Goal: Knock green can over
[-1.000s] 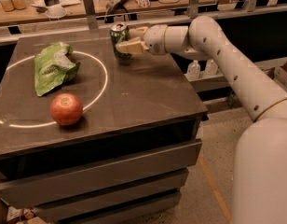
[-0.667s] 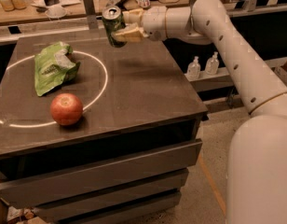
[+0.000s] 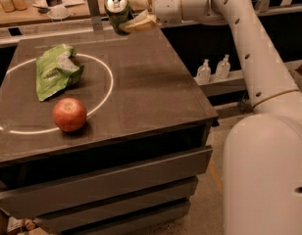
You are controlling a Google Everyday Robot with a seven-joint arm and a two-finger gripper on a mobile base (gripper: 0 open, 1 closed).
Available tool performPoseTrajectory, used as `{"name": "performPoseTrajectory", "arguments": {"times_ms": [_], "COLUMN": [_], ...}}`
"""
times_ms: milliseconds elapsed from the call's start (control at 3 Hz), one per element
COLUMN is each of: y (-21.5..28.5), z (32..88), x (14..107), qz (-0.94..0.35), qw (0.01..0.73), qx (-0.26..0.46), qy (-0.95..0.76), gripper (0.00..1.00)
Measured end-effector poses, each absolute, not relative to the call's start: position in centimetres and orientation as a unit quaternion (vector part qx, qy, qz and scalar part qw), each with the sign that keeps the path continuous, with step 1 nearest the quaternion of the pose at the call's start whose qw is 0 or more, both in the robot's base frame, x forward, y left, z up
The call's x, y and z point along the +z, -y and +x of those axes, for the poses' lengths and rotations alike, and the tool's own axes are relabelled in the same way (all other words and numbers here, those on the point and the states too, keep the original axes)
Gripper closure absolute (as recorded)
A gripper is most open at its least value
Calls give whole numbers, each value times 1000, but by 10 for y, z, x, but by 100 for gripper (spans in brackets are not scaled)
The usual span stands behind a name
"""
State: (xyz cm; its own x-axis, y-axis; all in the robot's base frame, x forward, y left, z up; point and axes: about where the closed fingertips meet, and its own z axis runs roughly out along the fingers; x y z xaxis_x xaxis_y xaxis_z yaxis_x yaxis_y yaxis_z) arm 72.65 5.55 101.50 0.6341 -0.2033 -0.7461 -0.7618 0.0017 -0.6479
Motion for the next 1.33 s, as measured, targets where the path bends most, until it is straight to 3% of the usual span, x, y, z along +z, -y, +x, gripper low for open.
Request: {"name": "performPoseTrajectory", "arguments": {"times_ms": [333, 667, 1333], "y": [-69, -78, -63], "z": [721, 706, 681], "x": [1004, 977, 942], "qz": [-709, -782, -877], "qw": [560, 462, 308], "qx": [214, 175, 93], "qy": [-372, -380, -357], "gripper": [100, 100, 100]}}
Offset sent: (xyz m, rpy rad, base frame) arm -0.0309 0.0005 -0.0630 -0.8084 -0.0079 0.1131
